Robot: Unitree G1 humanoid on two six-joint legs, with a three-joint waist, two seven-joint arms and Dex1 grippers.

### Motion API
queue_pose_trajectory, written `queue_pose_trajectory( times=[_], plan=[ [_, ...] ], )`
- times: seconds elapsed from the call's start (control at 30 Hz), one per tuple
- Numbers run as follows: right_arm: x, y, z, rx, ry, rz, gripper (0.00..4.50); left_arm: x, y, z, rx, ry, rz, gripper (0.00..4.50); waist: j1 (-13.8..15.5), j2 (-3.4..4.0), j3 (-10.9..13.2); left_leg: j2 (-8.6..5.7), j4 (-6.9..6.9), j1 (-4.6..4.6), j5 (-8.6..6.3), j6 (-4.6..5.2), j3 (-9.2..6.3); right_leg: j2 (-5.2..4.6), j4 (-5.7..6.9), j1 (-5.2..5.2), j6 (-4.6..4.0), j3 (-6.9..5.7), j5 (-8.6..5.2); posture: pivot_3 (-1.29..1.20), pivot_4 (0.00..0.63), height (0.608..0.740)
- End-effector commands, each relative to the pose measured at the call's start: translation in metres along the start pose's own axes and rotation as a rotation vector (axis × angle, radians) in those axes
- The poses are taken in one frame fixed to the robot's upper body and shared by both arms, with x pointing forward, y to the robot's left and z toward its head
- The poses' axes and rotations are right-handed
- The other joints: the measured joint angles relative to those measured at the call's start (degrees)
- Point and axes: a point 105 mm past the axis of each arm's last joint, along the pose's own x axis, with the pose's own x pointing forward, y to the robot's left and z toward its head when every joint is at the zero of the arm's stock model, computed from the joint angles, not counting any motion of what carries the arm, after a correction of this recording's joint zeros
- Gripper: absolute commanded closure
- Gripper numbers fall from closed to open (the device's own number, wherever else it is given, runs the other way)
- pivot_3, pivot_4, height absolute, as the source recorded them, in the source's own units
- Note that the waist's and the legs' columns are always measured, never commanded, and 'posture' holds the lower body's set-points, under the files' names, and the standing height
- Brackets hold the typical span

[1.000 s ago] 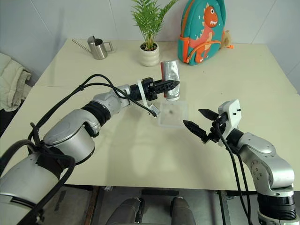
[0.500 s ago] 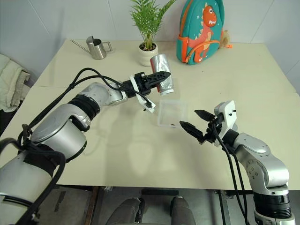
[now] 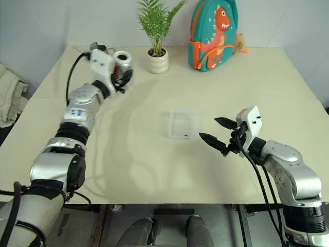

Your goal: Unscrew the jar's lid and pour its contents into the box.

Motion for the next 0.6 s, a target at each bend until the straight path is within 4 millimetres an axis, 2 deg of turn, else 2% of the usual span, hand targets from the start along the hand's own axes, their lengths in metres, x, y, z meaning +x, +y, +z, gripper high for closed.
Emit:
queue_pose_trajectory(
  times=[0.03, 0.13, 0.23, 0.47, 0.53, 0.6],
  plan=[
    [0.001, -0.001, 0.01, -0.071, -0.019, 0.015, 0.02, -0.025, 0.036, 0.01, -0.123, -0.081, 0.116, 2.58, -0.4, -0.02, 0.0, 0.03, 0.01, 0.0, 0.01, -0.01, -0.04, 0.01, 0.0, 0.0, -0.04, -0.03, 0.03, 0.0, 0.15, 0.74],
    [0.003, -0.001, 0.007, -0.082, -0.008, 0.023, 0.02, -0.05, 0.059, -0.006, -0.057, -0.047, 0.211, 2.58, -0.4, -0.13, -0.1, 0.05, 0.04, -0.02, 0.01, -0.03, -0.06, 0.01, -0.02, 0.0, -0.08, -0.08, 0.05, 0.0, 0.15, 0.74],
    [0.006, 0.0, 0.005, -0.08, -0.009, 0.029, 0.02, -0.069, 0.071, -0.021, -0.021, -0.025, 0.273, 2.58, -0.2, -0.14, -0.1, 0.06, 0.06, -0.02, 0.0, -0.04, -0.07, -0.01, -0.05, 0.01, -0.14, -0.12, 0.1, 0.0, 0.15, 0.74],
    [0.01, 0.002, 0.003, -0.076, -0.004, 0.052, 0.02, -0.093, 0.074, -0.043, 0.031, -0.039, 0.309, 2.58, 1.1, -0.16, -0.1, 0.09, 0.13, 0.01, 0.01, -0.06, -0.08, -0.01, -0.28, 0.17, -0.17, -0.2, 0.27, 0.0, 0.15, 0.74],
    [0.011, 0.006, 0.004, -0.089, 0.006, 0.076, 0.0, -0.098, 0.079, -0.052, -0.011, -0.022, 0.345, 1.86, 1.3, -0.16, -0.1, 0.11, 0.14, 0.03, 0.03, -0.08, -0.09, 0.0, -0.37, 0.2, -0.2, -0.24, 0.29, 0.0, 0.15, 0.74],
    [0.012, 0.01, 0.008, -0.087, -0.004, 0.098, 0.0, -0.102, 0.081, -0.057, -0.009, -0.011, 0.355, 1.32, 1.3, -0.16, -0.1, 0.11, 0.14, 0.1, 0.03, -0.08, -0.09, 0.0, -0.37, 0.26, -0.2, -0.24, 0.3, 0.0, 0.15, 0.74]
  ],
)
